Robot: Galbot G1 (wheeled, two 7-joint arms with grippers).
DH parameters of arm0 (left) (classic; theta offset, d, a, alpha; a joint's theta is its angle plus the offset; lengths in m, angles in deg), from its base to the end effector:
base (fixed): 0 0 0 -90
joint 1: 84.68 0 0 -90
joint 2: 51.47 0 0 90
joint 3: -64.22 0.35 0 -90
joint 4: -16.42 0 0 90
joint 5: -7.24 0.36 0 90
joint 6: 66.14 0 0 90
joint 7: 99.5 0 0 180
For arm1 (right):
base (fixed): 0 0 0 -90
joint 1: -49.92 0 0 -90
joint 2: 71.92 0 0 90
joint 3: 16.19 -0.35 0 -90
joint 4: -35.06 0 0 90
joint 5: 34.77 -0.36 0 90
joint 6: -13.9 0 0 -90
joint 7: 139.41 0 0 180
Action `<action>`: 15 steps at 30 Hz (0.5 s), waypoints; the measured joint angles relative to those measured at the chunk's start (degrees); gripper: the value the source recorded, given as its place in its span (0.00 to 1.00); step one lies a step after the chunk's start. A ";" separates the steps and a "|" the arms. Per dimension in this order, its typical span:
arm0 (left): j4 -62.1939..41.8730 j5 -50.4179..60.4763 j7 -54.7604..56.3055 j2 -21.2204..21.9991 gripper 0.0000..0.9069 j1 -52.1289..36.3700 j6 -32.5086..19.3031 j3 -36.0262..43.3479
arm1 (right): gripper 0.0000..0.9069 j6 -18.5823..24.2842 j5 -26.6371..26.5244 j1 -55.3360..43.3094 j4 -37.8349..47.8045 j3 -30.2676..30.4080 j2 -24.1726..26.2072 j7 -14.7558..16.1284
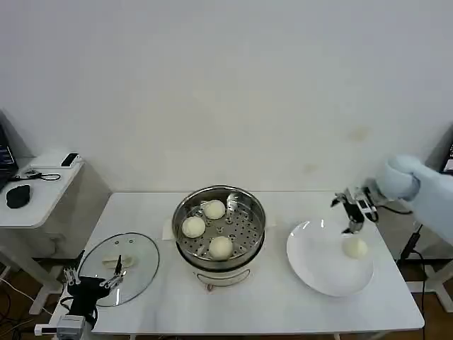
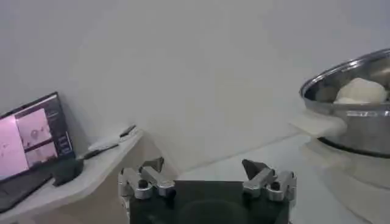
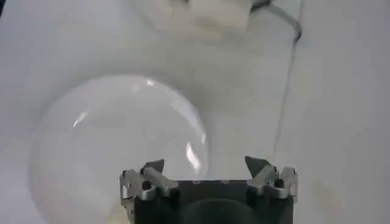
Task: Take steamed baozi put them in steamer then cover it.
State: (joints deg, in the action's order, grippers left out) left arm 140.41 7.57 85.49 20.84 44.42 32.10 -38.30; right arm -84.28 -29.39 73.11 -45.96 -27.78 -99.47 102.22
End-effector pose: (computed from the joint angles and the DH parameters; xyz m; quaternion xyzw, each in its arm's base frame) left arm 0.1492 0.1068 -0.2785 0.0516 -0.9756 -0.1937 0.0891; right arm 0.4847 -0.1990 -0.1299 0.4736 -0.5424 0.5915 0.3628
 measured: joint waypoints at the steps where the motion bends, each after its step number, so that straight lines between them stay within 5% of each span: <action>1: 0.00 0.01 0.00 -0.01 1.00 0.00 0.00 0.05 | 1.00 0.03 0.55 1.32 0.18 -0.94 0.27 -0.01; 15: -0.12 0.26 0.00 0.08 1.00 0.55 -0.02 -0.31 | 1.00 1.22 7.88 13.53 5.26 -10.94 -0.45 -0.67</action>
State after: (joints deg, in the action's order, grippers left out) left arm 140.29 7.83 85.50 20.91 44.97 32.08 -38.61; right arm -83.06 -21.51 86.64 -40.70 -38.71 -99.92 101.54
